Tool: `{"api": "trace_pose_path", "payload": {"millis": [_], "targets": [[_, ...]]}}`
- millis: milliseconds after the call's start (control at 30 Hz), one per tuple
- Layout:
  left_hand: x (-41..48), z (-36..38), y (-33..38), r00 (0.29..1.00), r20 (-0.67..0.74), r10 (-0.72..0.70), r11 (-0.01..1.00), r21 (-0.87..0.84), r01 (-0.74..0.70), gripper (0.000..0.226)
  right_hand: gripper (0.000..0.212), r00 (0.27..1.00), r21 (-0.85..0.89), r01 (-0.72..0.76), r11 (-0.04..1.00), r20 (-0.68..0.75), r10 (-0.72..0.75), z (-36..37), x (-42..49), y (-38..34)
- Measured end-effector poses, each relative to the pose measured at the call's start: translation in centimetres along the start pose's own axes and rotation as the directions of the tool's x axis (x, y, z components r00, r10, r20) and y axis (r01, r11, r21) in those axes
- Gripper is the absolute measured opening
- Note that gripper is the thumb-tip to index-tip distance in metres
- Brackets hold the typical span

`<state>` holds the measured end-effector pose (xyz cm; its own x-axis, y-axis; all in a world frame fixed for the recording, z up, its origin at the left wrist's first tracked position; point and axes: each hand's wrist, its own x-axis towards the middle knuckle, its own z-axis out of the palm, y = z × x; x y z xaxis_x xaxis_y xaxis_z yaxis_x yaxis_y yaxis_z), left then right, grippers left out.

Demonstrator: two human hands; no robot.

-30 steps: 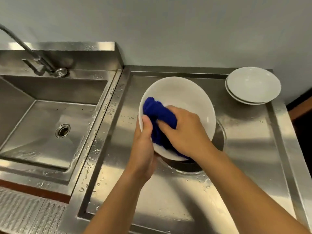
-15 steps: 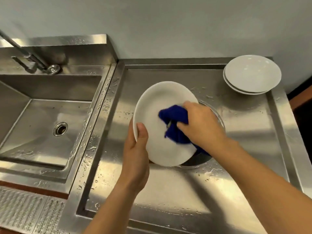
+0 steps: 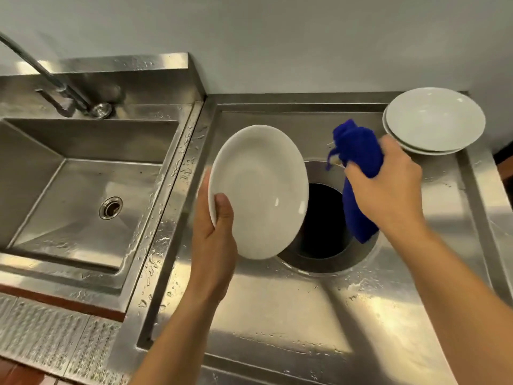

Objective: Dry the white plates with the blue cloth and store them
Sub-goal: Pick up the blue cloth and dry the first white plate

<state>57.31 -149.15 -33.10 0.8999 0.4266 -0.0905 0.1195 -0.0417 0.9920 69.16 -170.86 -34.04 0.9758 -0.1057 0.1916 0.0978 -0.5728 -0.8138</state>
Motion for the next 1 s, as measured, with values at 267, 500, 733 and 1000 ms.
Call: {"api": "trace_pose_path", "payload": {"millis": [267,500,733,1000], "targets": [[-0.9,3.0,-0.7,0.996,-0.024,-0.092,0.981,-0.173,0.086,0.048,0.018,0.92,0.256,0.102,0.961,0.344,-0.189,7.0,-4.3,-6.0],[-1.1,1.4,-1.1,0.982,0.019,-0.19,0.956,-0.224,0.189,0.025,0.018,0.94,-0.189,0.211,0.959,0.309,-0.145,4.6,-2.5,-2.9],[-1.8,-2.0,-2.5,0.953,-0.043,-0.3,0.903,-0.336,0.269,0.047,0.006,0.709,0.009,0.352,0.936,0.65,-0.273,6.9,-6.1,-5.4],[-3.4,-8.0,-8.3,0.847,-0.203,-0.491,0.85,-0.324,0.415,0.035,0.012,0.896,0.35,-0.29,0.891,0.425,0.125,9.5,-8.8,-3.3]]}}
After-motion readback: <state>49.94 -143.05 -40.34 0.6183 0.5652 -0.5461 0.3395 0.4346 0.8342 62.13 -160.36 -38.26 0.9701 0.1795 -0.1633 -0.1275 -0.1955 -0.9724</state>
